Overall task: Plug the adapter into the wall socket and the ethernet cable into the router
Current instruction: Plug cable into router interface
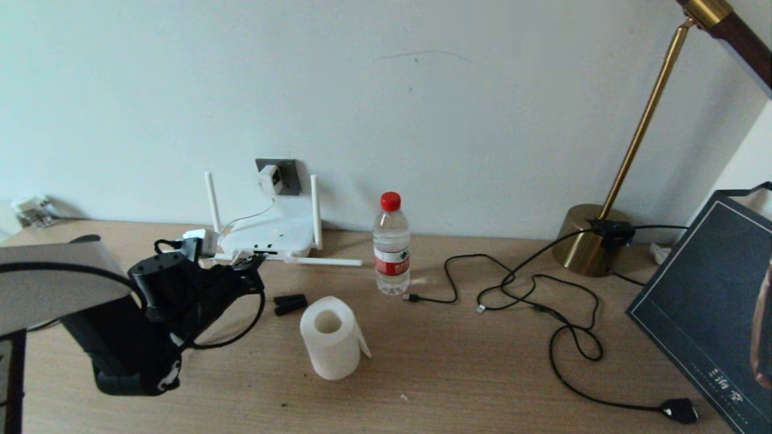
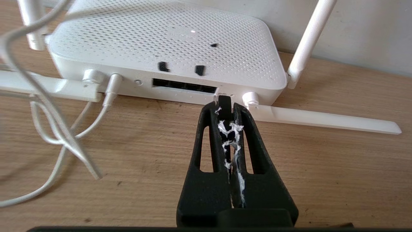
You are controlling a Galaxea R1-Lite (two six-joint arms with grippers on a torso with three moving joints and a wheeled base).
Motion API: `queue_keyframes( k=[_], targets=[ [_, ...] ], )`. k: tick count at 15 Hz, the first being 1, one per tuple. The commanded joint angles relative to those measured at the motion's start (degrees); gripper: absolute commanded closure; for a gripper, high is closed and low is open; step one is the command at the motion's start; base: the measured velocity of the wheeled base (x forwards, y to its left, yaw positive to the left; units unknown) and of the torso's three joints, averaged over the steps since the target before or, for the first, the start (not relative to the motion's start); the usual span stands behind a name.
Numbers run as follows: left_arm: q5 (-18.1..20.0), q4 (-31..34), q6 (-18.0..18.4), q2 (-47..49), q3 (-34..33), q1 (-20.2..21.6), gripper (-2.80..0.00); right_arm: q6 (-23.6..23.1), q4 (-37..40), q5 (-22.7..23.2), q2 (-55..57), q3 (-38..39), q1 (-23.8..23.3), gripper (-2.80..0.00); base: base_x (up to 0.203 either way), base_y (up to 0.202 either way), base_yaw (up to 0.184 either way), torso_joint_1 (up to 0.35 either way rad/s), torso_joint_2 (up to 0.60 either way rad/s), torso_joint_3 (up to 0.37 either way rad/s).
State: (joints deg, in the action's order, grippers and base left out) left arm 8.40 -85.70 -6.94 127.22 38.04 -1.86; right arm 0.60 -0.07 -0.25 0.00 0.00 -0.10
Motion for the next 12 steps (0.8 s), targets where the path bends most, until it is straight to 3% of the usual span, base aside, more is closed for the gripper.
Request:
queue_keyframes(
  k=[1,12],
  targets=[
    [0.1,-0.4,0.0,-0.2,-0.5,1.0,0.0,0.0,0.0,0.0,0.1,0.0,0.0,0.0,0.0,0.0,0.0,0.0,0.0,0.0],
    [2.8,-0.3,0.8,0.6,0.3,3.9,0.0,0.0,0.0,0.0,0.1,0.0,0.0,0.0,0.0,0.0,0.0,0.0,0.0,0.0]
  ],
)
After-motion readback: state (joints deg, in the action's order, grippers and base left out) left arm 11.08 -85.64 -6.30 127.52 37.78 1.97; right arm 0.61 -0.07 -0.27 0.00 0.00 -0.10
